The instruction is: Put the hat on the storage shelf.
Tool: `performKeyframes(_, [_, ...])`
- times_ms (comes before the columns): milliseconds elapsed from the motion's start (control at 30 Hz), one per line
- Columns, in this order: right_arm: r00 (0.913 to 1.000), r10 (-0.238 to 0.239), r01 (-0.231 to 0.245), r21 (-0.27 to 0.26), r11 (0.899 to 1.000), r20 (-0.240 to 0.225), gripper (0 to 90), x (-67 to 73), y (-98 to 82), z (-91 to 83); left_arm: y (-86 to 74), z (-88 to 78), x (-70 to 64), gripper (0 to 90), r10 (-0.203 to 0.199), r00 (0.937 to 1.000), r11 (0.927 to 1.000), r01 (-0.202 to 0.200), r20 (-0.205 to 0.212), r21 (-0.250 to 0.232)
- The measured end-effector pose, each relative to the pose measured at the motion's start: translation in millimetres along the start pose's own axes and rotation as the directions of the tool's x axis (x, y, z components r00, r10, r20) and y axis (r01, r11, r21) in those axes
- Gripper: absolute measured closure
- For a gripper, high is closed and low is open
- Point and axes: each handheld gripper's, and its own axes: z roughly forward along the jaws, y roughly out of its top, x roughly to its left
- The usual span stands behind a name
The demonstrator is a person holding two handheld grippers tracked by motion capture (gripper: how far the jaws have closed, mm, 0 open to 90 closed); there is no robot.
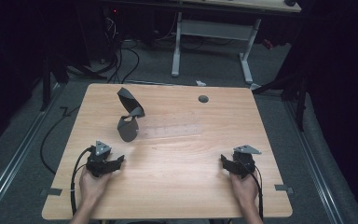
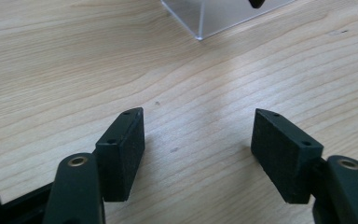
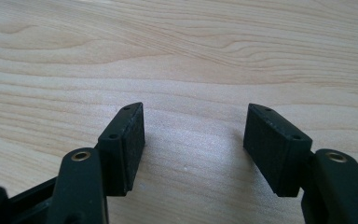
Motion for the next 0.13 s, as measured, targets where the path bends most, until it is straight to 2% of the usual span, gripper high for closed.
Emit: performKeyframes(133, [1.0, 0.001, -0.001, 0.0, 1.0, 0.0, 38.6, 0.1, 0.0, 0.0, 0.1, 0.1, 0.2, 34.4, -0.001, 1.0, 1.0, 0.001, 0.0, 0.0])
